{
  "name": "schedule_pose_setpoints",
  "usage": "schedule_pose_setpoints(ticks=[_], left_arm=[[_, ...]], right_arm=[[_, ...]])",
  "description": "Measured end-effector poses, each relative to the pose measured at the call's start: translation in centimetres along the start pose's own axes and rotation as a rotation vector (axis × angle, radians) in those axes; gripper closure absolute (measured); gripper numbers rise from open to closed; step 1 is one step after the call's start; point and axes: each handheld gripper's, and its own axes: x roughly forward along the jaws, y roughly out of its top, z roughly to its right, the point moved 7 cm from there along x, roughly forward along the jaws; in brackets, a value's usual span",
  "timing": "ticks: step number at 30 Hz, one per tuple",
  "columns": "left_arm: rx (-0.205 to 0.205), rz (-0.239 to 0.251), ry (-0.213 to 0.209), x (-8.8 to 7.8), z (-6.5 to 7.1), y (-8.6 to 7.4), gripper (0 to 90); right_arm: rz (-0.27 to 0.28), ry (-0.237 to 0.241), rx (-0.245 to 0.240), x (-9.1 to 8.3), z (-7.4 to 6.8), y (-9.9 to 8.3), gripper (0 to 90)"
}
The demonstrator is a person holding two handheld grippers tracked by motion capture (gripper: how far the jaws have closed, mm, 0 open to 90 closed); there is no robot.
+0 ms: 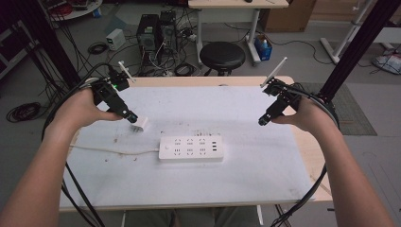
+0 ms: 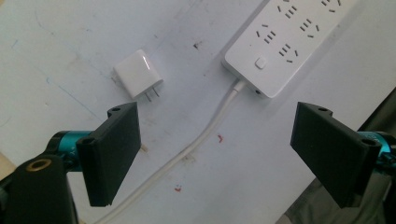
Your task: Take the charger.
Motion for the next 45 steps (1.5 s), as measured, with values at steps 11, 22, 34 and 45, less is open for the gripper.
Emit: schedule_pose_setpoints(ticks=[11,22,34,45], left_arm=[[-0.077,0.006,0.034,1.5,-1.1,0.9,16.1],[-0.212,-0.045,0.047,6.6,-3.4,2.3,16.1],[-0.362,-0.157,0.094,12.8,-6.1,1.6,16.1],[-0.405,-0.215,0.119,16.2,-7.2,0.9,17.8]], right_arm=[[0.014,0.008,0.022,0.2,1.1,-0.6,11.7],[0.022,0.015,0.023,1.6,2.0,-1.4,11.7],[0.02,0.018,0.013,2.8,2.0,-1.6,11.7],[0.02,0.02,0.006,3.0,1.7,-1.3,11.7]])
